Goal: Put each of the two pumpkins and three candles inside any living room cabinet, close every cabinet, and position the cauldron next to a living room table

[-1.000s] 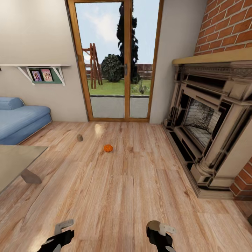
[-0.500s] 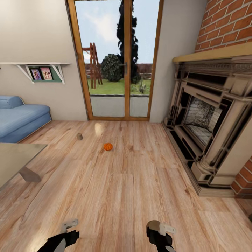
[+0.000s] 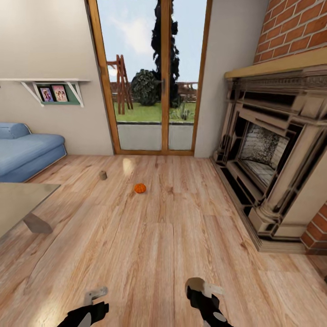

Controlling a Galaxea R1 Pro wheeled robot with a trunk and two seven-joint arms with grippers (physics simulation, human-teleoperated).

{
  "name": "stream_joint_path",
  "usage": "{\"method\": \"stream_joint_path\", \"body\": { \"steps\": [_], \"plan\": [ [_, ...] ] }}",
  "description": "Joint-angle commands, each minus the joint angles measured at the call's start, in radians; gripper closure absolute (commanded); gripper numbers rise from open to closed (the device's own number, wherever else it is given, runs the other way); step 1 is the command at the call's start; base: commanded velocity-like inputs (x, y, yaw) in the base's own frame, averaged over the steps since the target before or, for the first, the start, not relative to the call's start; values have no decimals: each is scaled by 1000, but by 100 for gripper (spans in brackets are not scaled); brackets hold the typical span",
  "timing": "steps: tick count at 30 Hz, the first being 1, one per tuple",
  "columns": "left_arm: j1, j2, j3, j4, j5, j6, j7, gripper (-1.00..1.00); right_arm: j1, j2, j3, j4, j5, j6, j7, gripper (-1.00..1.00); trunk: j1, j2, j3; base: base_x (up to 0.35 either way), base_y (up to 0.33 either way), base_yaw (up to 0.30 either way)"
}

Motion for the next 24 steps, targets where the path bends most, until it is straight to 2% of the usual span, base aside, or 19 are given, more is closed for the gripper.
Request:
{"method": "stream_joint_path", "body": {
  "steps": [1, 4, 6, 10, 12, 13, 14, 15, 19, 21, 22, 24],
  "plan": [
    [0, -1, -9, -3, 9, 3, 9, -100, 0, -1, 6, -24, -15, -3, 8, 100, 4, -8, -4, 0, 0, 0],
    [1, -7, -9, -2, 8, 2, 9, -100, 4, -4, 5, -97, -20, 17, 96, 100, 15, -29, -14, 0, 0, 0],
    [1, -8, -9, -2, 7, 2, 9, -100, 6, -15, 3, -140, -24, 47, 198, 100, 23, -43, -20, 0, 0, 0],
    [1, -8, -9, -2, 6, 1, 9, -100, 17, -78, 0, -257, -31, 122, 452, 100, 38, -71, -32, 0, 0, 0],
    [1, -9, -9, -3, 6, 1, 9, -100, 28, -106, -1, -331, -33, 176, 533, 100, 46, -85, -39, 0, 0, 0],
    [1, -9, -9, -3, 6, 1, 9, -100, 31, -111, -1, -353, -34, 191, 546, 100, 50, -92, -42, 0, 0, 0],
    [1, -10, -9, -2, 6, 1, 9, -100, 37, -123, -2, -427, -47, 245, 571, 100, 54, -99, -45, 0, 0, 0],
    [1, -11, -9, -2, 6, 1, 9, -100, 38, -125, -2, -457, -54, 266, 576, 100, 57, -106, -48, 0, 0, 0],
    [1, -16, -9, -2, 5, 1, 9, -100, 43, -132, -8, -704, -96, 476, 586, 100, 73, -134, -61, 0, 0, 0],
    [1, -18, -9, -2, 5, 1, 9, -100, 43, -132, -29, -779, -102, 553, 586, 100, 80, -148, -67, 0, 0, 0],
    [1, -19, -9, -2, 5, 1, 9, -100, 43, -132, -54, -811, -104, 590, 586, 100, 84, -155, -70, 0, 0, 0],
    [1, -20, -9, -2, 5, 1, 9, -100, 44, -132, -92, -834, -107, 615, 594, 100, 92, -169, -76, 0, 0, 0]
  ]
}}
